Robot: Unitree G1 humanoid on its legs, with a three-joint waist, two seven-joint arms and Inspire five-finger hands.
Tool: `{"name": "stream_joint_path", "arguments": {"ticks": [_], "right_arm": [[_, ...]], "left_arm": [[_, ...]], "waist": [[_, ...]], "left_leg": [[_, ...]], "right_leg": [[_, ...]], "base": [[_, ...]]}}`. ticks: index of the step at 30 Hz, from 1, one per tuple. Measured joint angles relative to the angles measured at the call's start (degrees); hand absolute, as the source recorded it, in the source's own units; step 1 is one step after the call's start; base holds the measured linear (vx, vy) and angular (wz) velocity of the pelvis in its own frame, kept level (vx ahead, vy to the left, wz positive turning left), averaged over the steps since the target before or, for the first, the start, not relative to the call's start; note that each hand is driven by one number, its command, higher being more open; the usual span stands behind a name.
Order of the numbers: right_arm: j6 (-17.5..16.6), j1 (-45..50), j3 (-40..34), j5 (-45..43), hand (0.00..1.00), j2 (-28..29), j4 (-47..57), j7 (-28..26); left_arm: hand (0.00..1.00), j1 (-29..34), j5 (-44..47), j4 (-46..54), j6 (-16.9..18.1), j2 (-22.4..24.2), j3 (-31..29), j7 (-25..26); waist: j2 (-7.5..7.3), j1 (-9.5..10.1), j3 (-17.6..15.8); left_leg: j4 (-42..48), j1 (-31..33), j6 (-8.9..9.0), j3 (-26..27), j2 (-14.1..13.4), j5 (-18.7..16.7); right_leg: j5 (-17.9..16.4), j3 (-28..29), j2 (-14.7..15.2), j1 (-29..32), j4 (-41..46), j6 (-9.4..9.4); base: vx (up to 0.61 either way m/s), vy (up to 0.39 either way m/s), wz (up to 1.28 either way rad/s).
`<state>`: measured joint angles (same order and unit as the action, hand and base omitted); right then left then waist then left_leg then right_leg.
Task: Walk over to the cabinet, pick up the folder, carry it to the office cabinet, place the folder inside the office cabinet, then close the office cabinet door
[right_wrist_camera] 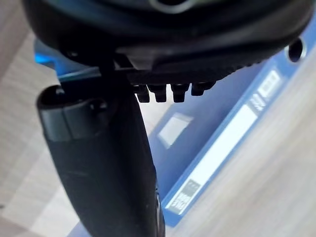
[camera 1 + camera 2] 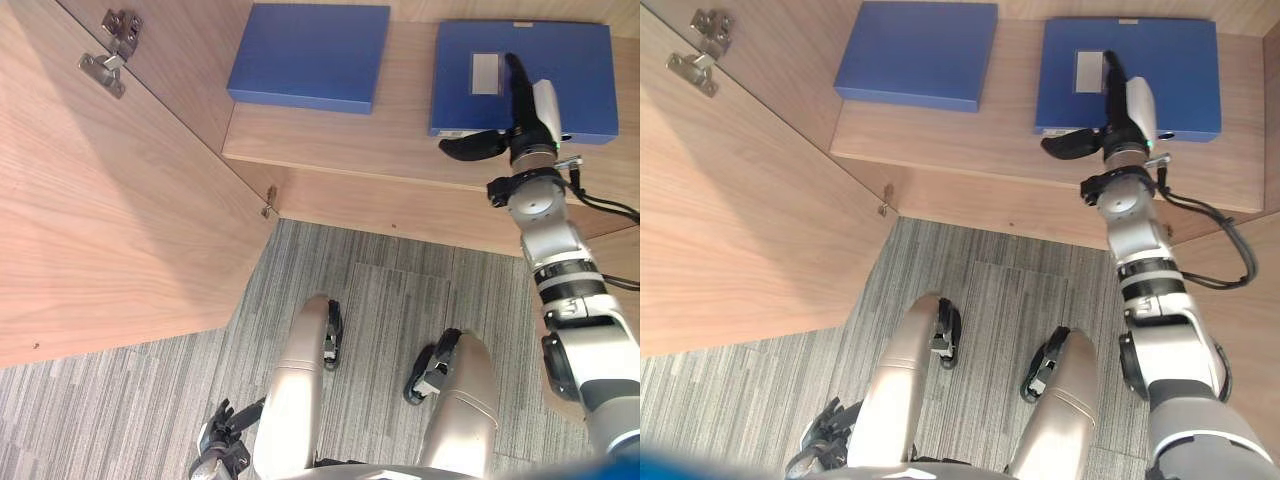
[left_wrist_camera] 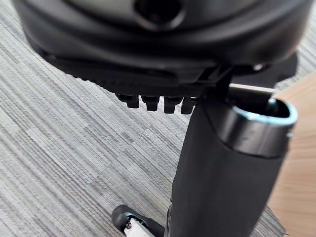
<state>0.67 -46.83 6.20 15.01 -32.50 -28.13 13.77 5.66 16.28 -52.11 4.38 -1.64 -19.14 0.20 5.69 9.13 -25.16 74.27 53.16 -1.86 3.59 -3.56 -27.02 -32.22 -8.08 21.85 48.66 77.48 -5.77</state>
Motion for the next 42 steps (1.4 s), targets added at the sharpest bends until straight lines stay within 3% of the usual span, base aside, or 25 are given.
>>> {"name": "stream_joint_path", "arguments": {"ticks": [6, 9, 14, 25, 35, 42], "right_arm": [[-1.47, 9.03, 1.59, 13.5, 1.0, 0.71, 13.28, 3.66], [-2.73, 14.63, 5.27, 21.64, 1.0, 0.67, 14.73, 4.01], [-4.2, 20.26, 9.33, 27.84, 1.0, 0.55, 14.11, 3.63], [-6.81, 20.47, 15.27, 29.95, 1.0, -1.9, 5.87, -0.63], [-6.19, 14.31, 14.9, 25.2, 1.0, -1.07, 0.46, -0.62], [-4.49, 8.91, 10.53, 21.71, 1.0, -0.84, -4.71, -0.62]], "left_arm": [[1.0, 0.01, -1.2, 1.23, 0.67, -0.24, -0.02, 1.17], [1.0, 0.05, -1.27, 1.23, 0.67, -0.39, -0.01, 1.25], [1.0, 0.05, -1.32, 0.91, 0.68, -0.81, 0.0, 1.24], [1.0, 0.06, -1.26, -1.94, 1.26, -0.95, 1.04, 1.17], [1.0, 0.05, -1.24, -2.08, 1.6, -1.27, 3.11, 1.17], [1.0, 0.06, -1.23, -1.69, 1.81, -1.27, 3.1, 1.17]], "waist": [[-0.63, -0.65, -0.03], [-1.45, -0.84, -0.01], [-2.08, -1.29, -0.37], [-2.57, -1.57, -0.66], [-2.57, -1.15, -0.66], [-2.31, -0.55, -0.8]], "left_leg": [[-1.24, -1.9, -0.01, 0.43, -0.07, 0.0], [-1.9, -2.3, -0.02, 0.61, -0.3, 0.0], [-2.23, -2.99, -0.03, 1.07, -0.61, 0.0], [-3.23, -3.74, -0.34, 2.02, -1.51, 0.15], [-3.55, -3.43, -0.53, 2.32, -1.44, 0.27], [-3.03, -1.93, -0.65, 2.11, -0.88, 0.36]], "right_leg": [[0.46, -0.08, -0.13, -1.84, -1.59, -0.45], [0.88, -0.11, -0.49, -2.23, -2.61, -0.59], [1.22, 0.19, -0.79, -2.61, -3.19, -0.7], [2.31, 0.9, -1.72, -2.53, -4.48, -0.66], [2.45, 1.24, -1.66, -1.82, -4.48, -0.62], [2.47, 1.12, -1.16, -0.64, -4.08, -0.64]], "base": [[0.03, -0.018, -0.02], [0.05, -0.009, -0.05], [0.04, -0.002, -0.06], [0.02, -0.008, -0.06], [0.02, -0.006, 0.0], [0.04, -0.009, 0.03]]}}
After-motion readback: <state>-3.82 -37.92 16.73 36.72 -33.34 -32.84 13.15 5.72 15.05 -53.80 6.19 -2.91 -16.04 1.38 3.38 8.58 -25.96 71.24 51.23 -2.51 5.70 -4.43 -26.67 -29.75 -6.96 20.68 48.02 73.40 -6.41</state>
